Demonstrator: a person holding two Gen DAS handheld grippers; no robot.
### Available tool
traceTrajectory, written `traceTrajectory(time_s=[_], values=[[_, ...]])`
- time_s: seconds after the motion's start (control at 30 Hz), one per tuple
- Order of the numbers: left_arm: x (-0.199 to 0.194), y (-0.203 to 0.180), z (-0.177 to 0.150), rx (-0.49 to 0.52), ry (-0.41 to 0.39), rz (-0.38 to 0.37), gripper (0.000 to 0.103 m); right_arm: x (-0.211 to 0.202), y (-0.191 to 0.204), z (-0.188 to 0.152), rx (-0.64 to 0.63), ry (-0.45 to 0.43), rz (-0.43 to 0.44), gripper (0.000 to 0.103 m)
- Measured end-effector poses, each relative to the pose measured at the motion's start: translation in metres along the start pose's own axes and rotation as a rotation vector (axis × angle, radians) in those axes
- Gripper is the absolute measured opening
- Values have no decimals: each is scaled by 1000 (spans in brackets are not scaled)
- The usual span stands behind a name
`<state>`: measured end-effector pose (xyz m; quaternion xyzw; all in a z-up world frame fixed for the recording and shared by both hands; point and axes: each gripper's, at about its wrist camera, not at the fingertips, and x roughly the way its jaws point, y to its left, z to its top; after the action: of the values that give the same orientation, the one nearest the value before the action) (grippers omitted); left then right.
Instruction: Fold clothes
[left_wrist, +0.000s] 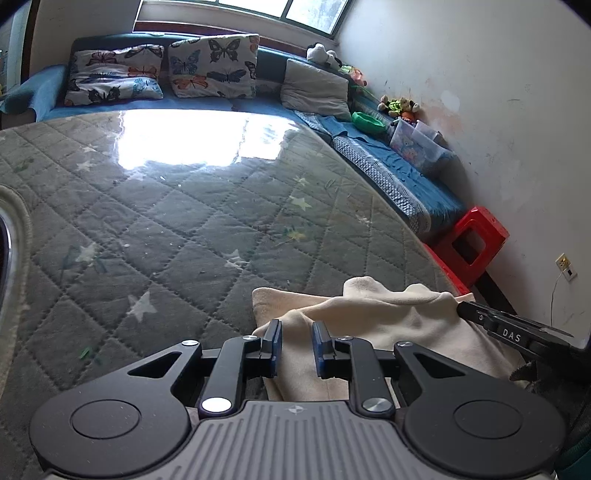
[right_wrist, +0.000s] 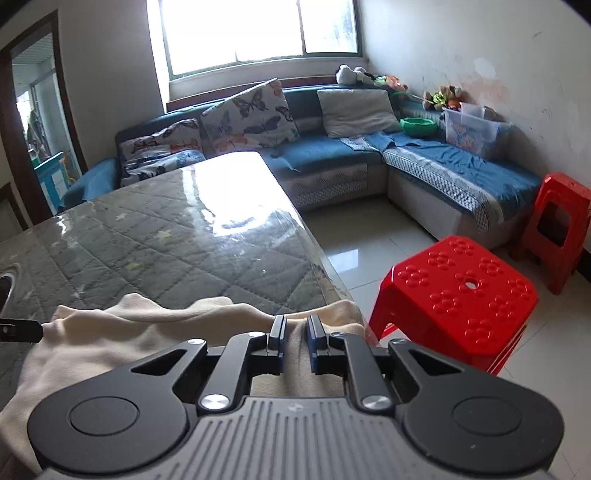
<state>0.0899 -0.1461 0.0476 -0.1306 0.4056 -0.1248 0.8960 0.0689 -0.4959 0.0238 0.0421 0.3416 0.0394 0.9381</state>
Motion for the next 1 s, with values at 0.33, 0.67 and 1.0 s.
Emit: traceTrajectory(time_s=[0.33, 0.67, 1.0], values=[[0, 1, 0, 17, -12, 6, 20, -14, -1, 1, -9, -31, 5, 21], [-24, -9, -23, 86, -17, 23, 40, -59, 19, -23, -78, -36, 52, 47], [-43, -23, -58, 165, -19, 24, 48, -87, 48, -61, -149, -46, 58, 53]])
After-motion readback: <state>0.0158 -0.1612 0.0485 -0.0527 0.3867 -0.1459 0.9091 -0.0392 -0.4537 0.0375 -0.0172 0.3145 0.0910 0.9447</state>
